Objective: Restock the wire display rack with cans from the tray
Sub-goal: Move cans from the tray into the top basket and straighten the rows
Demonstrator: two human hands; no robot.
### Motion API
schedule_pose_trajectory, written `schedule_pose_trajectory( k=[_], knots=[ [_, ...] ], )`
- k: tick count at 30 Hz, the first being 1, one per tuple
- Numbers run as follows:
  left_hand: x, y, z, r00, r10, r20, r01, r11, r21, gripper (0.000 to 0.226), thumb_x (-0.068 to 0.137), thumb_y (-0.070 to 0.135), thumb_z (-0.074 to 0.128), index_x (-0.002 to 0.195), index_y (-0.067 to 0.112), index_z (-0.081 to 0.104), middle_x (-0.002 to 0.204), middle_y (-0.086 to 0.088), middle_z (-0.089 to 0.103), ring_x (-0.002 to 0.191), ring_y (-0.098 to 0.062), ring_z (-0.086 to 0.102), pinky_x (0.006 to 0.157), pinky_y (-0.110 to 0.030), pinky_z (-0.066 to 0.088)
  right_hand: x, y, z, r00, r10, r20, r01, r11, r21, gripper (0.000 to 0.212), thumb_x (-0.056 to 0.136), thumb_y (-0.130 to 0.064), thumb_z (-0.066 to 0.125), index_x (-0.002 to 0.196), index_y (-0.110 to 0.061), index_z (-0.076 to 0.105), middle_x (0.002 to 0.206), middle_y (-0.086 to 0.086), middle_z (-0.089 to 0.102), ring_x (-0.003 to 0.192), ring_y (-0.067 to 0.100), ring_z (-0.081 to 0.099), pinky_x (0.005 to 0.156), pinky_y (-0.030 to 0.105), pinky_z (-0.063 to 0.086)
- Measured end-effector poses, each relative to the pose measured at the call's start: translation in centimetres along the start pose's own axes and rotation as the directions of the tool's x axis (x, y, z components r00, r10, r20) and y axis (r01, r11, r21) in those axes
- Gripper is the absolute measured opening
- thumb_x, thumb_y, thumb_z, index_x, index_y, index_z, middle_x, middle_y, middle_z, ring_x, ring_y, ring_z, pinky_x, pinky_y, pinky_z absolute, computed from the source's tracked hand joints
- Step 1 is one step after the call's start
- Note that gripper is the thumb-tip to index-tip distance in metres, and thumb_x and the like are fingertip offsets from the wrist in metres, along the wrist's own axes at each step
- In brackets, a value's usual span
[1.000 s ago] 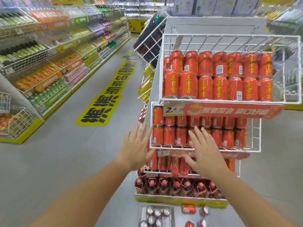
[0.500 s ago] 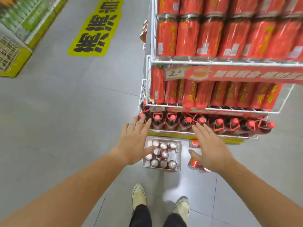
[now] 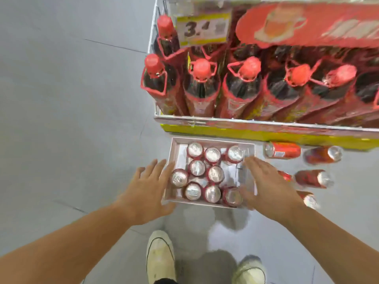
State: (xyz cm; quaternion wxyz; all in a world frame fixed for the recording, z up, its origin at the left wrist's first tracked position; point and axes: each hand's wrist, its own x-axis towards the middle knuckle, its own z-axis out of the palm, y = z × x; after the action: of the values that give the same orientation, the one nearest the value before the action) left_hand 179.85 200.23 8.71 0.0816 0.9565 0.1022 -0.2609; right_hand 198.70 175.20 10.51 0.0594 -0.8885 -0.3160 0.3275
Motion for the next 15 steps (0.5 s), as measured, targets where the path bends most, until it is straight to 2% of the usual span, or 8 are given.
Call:
schedule_pose_trajectory(
  k=[2,4,6,8,10,12,15],
  knots=[
    [1.7,-0.8,2.9,1.000,-0.017,-0.016,0.016,0.998,-0.053,0.105,0.063,0.071,0.049,0.146,0.007,0.045,0.138,-0.016,0.060,0.125,-0.039,0.060,0.092,-0.054,0.053,2.4,1.1,2.7,0.998,0.065,-0.019,-0.061,0.988,0.139,0.069,0.090,-0.051,0.053,0.149,-0.023,0.030,0.155,0.000,0.038,0.141,0.019,0.036,0.113,0.042,0.037],
    [3.1,-1.3,5.0,0.998,-0.043,-0.056,0.032,0.983,-0.183,0.102,0.062,0.069,0.051,0.147,0.015,0.033,0.143,-0.011,0.057,0.127,-0.034,0.058,0.096,-0.051,0.051,4.7,1.8,5.1,0.986,0.161,-0.036,-0.144,0.945,0.294,0.060,0.088,-0.055,0.056,0.136,-0.024,0.037,0.131,-0.003,0.057,0.119,0.021,0.056,0.096,0.043,0.048],
    [4.4,-1.5,6.0,0.993,-0.103,-0.050,0.076,0.919,-0.387,0.106,0.058,0.075,0.054,0.147,0.026,0.023,0.152,0.000,0.045,0.133,-0.025,0.050,0.102,-0.044,0.047,6.8,2.3,7.1,0.968,0.234,-0.089,-0.178,0.894,0.411,0.056,0.088,-0.055,0.061,0.127,-0.022,0.038,0.105,-0.011,0.062,0.094,0.013,0.062,0.077,0.033,0.049],
    [5.6,-1.6,6.6,0.991,-0.134,0.027,0.130,0.864,-0.487,0.114,0.050,0.080,0.053,0.149,0.029,0.027,0.153,0.008,0.041,0.134,-0.020,0.045,0.104,-0.038,0.045,8.3,2.6,8.5,0.955,0.281,-0.096,-0.200,0.849,0.489,0.043,0.090,-0.045,0.064,0.117,-0.026,0.037,0.092,-0.018,0.058,0.081,0.000,0.058,0.062,0.020,0.041],
    [6.6,-1.9,7.6,0.992,-0.117,0.051,0.126,0.843,-0.522,0.108,0.050,0.076,0.059,0.145,0.033,0.035,0.146,0.012,0.048,0.130,-0.017,0.049,0.101,-0.035,0.046,9.5,2.8,9.3,0.943,0.324,-0.075,-0.223,0.784,0.579,0.041,0.087,-0.033,0.070,0.113,-0.033,0.038,0.093,-0.020,0.058,0.081,-0.005,0.054,0.060,0.018,0.039],
    [7.3,-2.0,8.9,0.995,-0.091,0.033,0.095,0.836,-0.540,0.093,0.058,0.067,0.077,0.138,0.037,0.042,0.133,0.014,0.058,0.120,-0.014,0.055,0.095,-0.031,0.048,10.6,2.9,9.8,0.930,0.355,-0.094,-0.218,0.739,0.637,0.049,0.081,-0.024,0.075,0.115,-0.035,0.041,0.096,-0.021,0.060,0.084,-0.006,0.055,0.064,0.022,0.041],
    [7.9,-1.8,10.3,0.990,-0.138,-0.033,0.097,0.828,-0.552,0.078,0.067,0.043,0.088,0.134,0.031,0.051,0.125,0.014,0.060,0.116,-0.013,0.053,0.087,-0.019,0.037,12.0,2.8,10.2,0.915,0.387,-0.110,-0.213,0.698,0.683,0.052,0.076,-0.015,0.080,0.109,-0.034,0.045,0.092,-0.022,0.060,0.086,0.000,0.059,0.066,0.023,0.042]
  ],
)
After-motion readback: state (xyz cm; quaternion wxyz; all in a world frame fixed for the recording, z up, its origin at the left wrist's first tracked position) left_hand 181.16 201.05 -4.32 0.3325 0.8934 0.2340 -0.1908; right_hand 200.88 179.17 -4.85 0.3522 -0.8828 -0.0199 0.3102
